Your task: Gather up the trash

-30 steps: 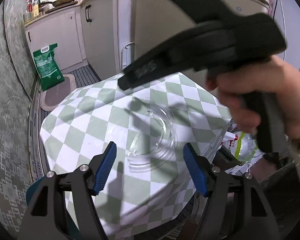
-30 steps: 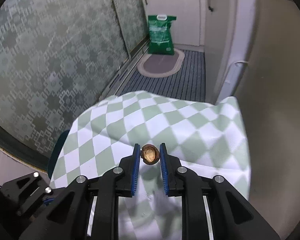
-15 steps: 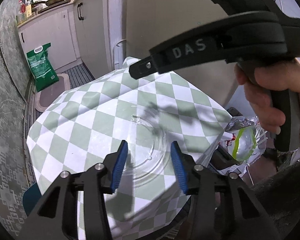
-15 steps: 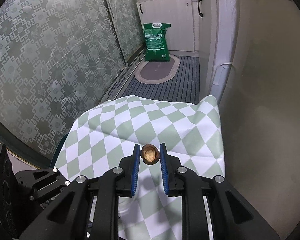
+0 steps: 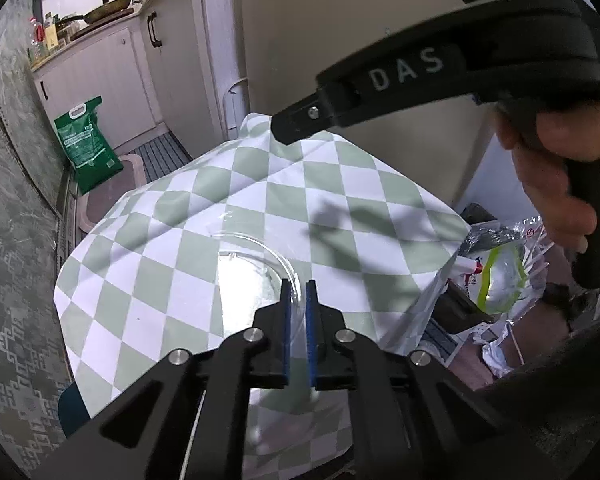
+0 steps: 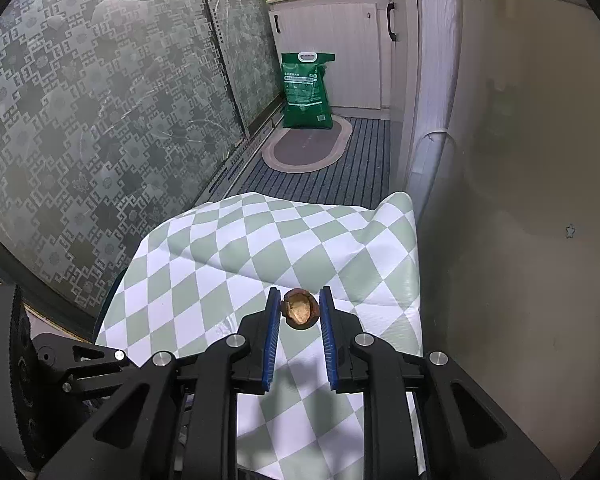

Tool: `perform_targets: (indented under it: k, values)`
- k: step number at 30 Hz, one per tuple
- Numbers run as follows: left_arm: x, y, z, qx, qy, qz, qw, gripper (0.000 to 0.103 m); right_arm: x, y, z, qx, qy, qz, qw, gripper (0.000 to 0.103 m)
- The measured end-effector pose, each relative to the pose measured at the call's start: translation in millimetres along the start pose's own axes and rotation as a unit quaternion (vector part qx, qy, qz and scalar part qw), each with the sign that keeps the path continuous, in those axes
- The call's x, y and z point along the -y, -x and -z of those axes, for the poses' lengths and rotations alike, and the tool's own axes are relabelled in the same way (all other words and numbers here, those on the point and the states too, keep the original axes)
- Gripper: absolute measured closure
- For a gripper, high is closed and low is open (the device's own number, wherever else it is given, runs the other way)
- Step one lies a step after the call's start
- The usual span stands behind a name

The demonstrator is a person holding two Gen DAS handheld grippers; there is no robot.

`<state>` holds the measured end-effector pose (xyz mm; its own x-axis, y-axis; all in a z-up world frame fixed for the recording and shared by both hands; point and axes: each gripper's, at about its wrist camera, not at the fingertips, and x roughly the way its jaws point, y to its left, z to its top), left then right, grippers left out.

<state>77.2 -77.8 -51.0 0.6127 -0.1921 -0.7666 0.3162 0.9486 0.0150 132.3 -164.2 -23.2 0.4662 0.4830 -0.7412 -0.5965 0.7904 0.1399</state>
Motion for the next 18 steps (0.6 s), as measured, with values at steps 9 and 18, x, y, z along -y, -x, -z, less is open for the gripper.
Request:
perform_targets:
  k: [9, 18]
  values:
    - [-31, 36, -6, 0.049, 0.065, 0.014, 0.9966, 0.100, -1, 3, -4, 0.005, -0.003, -0.005, 1.000, 0.083]
    - [-68, 78, 1, 0.089, 0.118, 0.005, 0.9890, 0.100, -26, -2, -14, 0.006, 0.005, -0.023, 1.000, 0.083]
